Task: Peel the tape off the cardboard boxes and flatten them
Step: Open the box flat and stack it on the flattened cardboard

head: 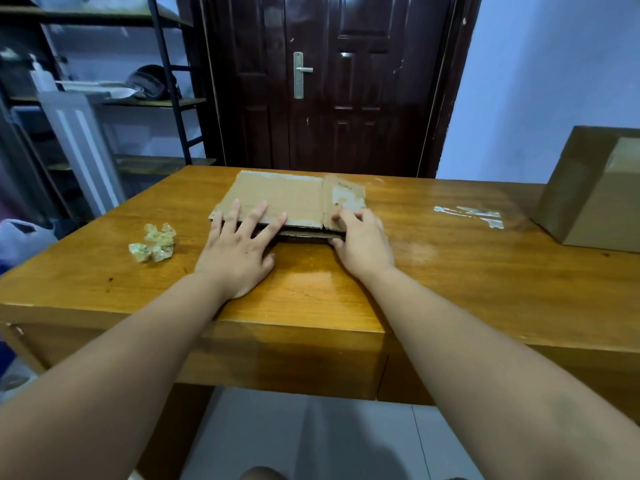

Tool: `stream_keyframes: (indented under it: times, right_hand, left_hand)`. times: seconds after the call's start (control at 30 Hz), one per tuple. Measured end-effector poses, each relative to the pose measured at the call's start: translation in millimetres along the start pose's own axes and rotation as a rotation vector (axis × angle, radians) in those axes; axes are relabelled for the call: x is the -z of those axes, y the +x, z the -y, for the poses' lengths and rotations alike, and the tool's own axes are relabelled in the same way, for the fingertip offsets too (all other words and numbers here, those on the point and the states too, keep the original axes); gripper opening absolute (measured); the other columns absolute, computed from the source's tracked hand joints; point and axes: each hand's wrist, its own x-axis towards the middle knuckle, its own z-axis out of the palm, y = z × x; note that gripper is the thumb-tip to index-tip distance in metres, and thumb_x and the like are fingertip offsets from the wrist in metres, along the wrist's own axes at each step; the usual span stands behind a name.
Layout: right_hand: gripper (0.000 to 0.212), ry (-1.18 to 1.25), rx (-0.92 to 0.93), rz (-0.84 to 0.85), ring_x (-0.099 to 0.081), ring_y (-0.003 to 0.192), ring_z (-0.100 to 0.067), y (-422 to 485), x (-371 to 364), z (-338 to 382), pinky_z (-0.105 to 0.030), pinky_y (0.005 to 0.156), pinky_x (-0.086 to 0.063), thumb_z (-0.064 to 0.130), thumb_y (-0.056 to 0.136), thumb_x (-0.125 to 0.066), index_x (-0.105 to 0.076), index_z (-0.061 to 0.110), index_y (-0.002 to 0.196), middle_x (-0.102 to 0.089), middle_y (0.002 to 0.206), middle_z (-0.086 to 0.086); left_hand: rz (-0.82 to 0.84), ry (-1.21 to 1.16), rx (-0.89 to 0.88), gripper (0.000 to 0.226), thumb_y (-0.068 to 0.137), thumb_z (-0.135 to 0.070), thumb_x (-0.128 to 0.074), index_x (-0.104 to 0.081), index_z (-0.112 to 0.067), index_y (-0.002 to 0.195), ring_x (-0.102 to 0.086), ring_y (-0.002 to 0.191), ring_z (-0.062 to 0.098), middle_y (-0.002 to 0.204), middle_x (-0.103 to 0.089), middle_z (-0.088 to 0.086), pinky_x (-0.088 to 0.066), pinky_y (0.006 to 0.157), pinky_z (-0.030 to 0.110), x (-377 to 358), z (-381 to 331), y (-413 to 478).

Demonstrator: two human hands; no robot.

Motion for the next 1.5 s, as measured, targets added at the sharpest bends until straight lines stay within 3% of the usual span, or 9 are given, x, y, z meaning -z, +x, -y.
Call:
stream_keyframes:
  times: [0.07, 0.17, 0.27, 0.43, 0.7, 0.9, 1.1, 1.23, 1.5]
  right_hand:
    - [0.037, -0.080, -0.021, 0.024, -0.031, 0.133, -0.028, 1.6, -1.4, 0.2, -0.046, 0.110, -0.028, 0.034, 0.094, -0.058, -0.056, 0.029, 0.130, -0.044, 0.138, -0.004]
    - [0.042, -0.175, -0.077, 0.035, -0.019, 0.138, -0.030, 3.3, -0.2, 2.7, -0.049, 0.114, -0.020, 0.043, 0.092, -0.057, -0.056, 0.037, 0.134, -0.025, 0.152, -0.007]
    - [0.046, -0.162, -0.105, 0.047, -0.017, 0.138, -0.031, 2.8, 0.4, 5.3, -0.044, 0.111, -0.021, 0.038, 0.092, -0.056, -0.052, 0.036, 0.138, -0.017, 0.153, -0.010]
    - [0.042, 0.043, -0.135, 0.058, -0.030, 0.131, -0.023, 3.6, 1.5, 4.4, -0.034, 0.103, -0.036, 0.019, 0.091, -0.054, -0.054, 0.020, 0.133, -0.032, 0.136, -0.006]
    - [0.051, 0.012, -0.074, 0.095, -0.029, 0.137, -0.022, 7.3, -3.0, 1.1, -0.034, 0.109, -0.033, 0.020, 0.092, -0.052, -0.045, 0.022, 0.143, -0.038, 0.145, -0.001]
    - [0.071, 0.110, -0.086, 0.029, -0.018, 0.143, -0.024, 3.3, 1.3, 5.0, -0.041, 0.113, -0.031, 0.005, 0.089, -0.051, -0.023, 0.028, 0.150, -0.019, 0.157, -0.001]
    - [0.078, 0.262, -0.151, -0.027, -0.007, 0.147, -0.028, -4.8, 9.8, 2.3, -0.046, 0.107, -0.042, 0.005, 0.090, -0.054, -0.015, 0.035, 0.151, -0.001, 0.162, 0.000]
    - [0.080, 0.264, -0.184, -0.032, -0.013, 0.147, -0.026, -11.8, 30.9, -7.3, -0.036, 0.112, -0.029, 0.007, 0.092, -0.053, -0.009, 0.034, 0.154, -0.002, 0.163, 0.002]
    - [0.080, 0.181, -0.202, -0.094, -0.015, 0.147, -0.028, -17.7, 78.4, -48.4, -0.038, 0.115, -0.024, 0.012, 0.092, -0.055, -0.008, 0.034, 0.154, -0.007, 0.163, -0.003]
  left_hand:
    - [0.048, 0.041, -0.067, 0.059, 0.100, -0.040, -0.030, -0.006, -0.031, 0.153, 0.001, 0.148, 0.026, 0.162, -0.002, -0.002, 0.000, 0.118, 0.043, 2.2, -2.0, 4.4]
    - [0.177, -0.275, 0.021, 0.055, 0.100, -0.027, -0.037, -0.021, -0.022, 0.153, -0.021, 0.145, 0.018, 0.160, -0.016, -0.003, -0.017, 0.115, 0.029, 3.5, -9.3, 13.4]
    - [0.119, -0.450, 0.120, 0.051, 0.099, -0.033, -0.046, -0.036, -0.019, 0.147, -0.029, 0.141, 0.019, 0.155, -0.031, 0.001, -0.022, 0.113, 0.028, 0.6, -16.9, 23.4]
    - [0.116, -0.459, 0.205, 0.038, 0.098, -0.029, -0.049, -0.056, -0.015, 0.133, -0.048, 0.128, 0.026, 0.138, -0.055, 0.007, -0.036, 0.104, 0.031, 7.2, -20.8, 46.4]
    - [0.088, -0.400, 0.184, 0.058, 0.095, -0.025, -0.045, -0.026, -0.017, 0.150, -0.009, 0.147, 0.028, 0.159, -0.018, 0.007, -0.012, 0.118, 0.038, -20.1, -24.0, 56.4]
    - [-0.121, -0.144, 0.115, 0.074, 0.092, -0.034, -0.048, -0.008, -0.021, 0.154, -0.005, 0.147, 0.029, 0.161, -0.011, 0.001, -0.009, 0.117, 0.048, -14.7, -29.0, 47.8]
    - [-0.298, 0.067, -0.036, 0.069, 0.093, -0.020, -0.046, -0.013, -0.011, 0.153, -0.012, 0.147, 0.031, 0.160, -0.015, 0.009, -0.008, 0.116, 0.051, -10.0, -38.5, 39.5]
    - [-0.280, 0.142, -0.098, 0.067, 0.096, -0.023, -0.041, -0.009, -0.012, 0.153, -0.007, 0.148, 0.030, 0.161, -0.007, 0.010, -0.003, 0.117, 0.049, 1.2, -53.3, 33.5]
    - [-0.285, 0.099, -0.182, 0.063, 0.097, -0.035, -0.035, -0.010, -0.023, 0.154, 0.008, 0.148, 0.028, 0.162, 0.005, 0.006, 0.003, 0.117, 0.050, 36.2, -127.8, 39.4]
